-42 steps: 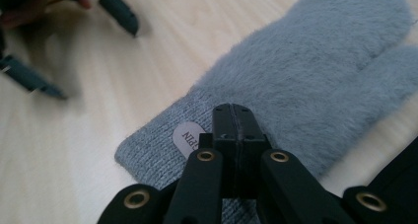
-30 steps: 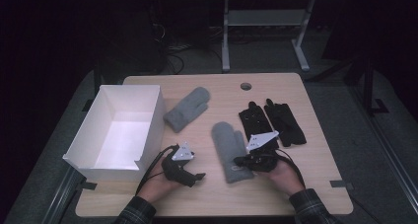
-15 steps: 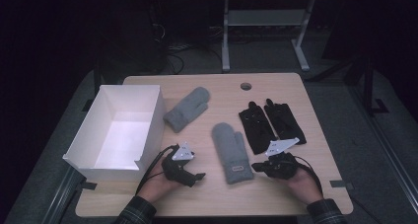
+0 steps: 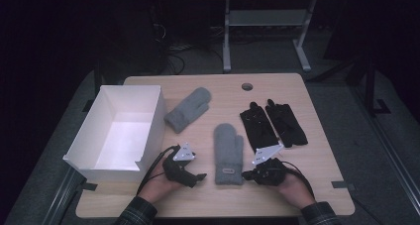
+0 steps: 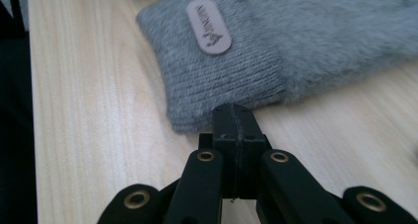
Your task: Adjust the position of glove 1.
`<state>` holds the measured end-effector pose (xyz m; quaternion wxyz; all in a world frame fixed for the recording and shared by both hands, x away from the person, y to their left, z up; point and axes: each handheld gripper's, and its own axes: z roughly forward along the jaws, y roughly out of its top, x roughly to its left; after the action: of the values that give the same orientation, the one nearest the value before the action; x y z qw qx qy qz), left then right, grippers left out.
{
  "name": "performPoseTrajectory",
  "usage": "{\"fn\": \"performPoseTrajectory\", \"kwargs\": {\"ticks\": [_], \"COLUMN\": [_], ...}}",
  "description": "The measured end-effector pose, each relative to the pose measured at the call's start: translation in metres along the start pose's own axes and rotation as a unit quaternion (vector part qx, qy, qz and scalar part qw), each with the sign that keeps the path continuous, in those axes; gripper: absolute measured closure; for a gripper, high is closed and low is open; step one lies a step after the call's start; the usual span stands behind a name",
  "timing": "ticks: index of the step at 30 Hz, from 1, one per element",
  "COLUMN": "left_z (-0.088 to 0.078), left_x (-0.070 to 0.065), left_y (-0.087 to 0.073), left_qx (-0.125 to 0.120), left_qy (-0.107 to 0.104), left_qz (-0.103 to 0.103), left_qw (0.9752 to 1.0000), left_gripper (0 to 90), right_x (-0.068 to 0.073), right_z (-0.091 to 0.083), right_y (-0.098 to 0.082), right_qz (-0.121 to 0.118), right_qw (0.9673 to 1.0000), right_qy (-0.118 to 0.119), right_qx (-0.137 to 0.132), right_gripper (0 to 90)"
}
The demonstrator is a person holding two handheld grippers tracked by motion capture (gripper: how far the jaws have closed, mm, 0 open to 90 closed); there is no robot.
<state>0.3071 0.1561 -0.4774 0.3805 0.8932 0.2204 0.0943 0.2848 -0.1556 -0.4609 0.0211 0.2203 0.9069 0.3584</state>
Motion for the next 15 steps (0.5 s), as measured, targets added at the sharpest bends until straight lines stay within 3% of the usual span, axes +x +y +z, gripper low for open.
{"fn": "performPoseTrajectory", "kwargs": {"ticks": [4, 7, 9, 12, 15], "left_z": [0.0, 0.0, 0.0, -0.001, -0.002], "left_x": [0.0, -0.001, -0.002, -0.002, 0.0], "left_y": [0.0, 0.0, 0.001, 0.006, 0.012], "left_qx": [0.0, 0.0, 0.003, 0.017, 0.029], "left_qy": [0.001, 0.003, 0.007, 0.022, 0.03], "left_qz": [-0.001, -0.002, -0.008, -0.02, -0.029], "left_qw": [1.0, 1.0, 0.9999, 0.9994, 0.9987], "left_gripper": [12.8, 12.8, 13.2, 18.5, 35.8], "right_x": [0.007, 0.008, 0.008, 0.004, -0.003], "right_z": [0.006, 0.009, 0.007, 0.0, -0.007], "right_y": [0.004, 0.006, 0.006, 0.003, -0.003], "right_qz": [0.0, -0.022, -0.018, -0.001, 0.01], "right_qw": [0.9999, 0.9997, 0.9998, 0.9999, 0.9989], "right_qy": [0.012, 0.013, 0.009, -0.005, -0.04], "right_qx": [0.003, 0.005, 0.002, -0.011, -0.022], "right_gripper": [90.0, 90.0, 88.7, 72.9, 51.8]}}
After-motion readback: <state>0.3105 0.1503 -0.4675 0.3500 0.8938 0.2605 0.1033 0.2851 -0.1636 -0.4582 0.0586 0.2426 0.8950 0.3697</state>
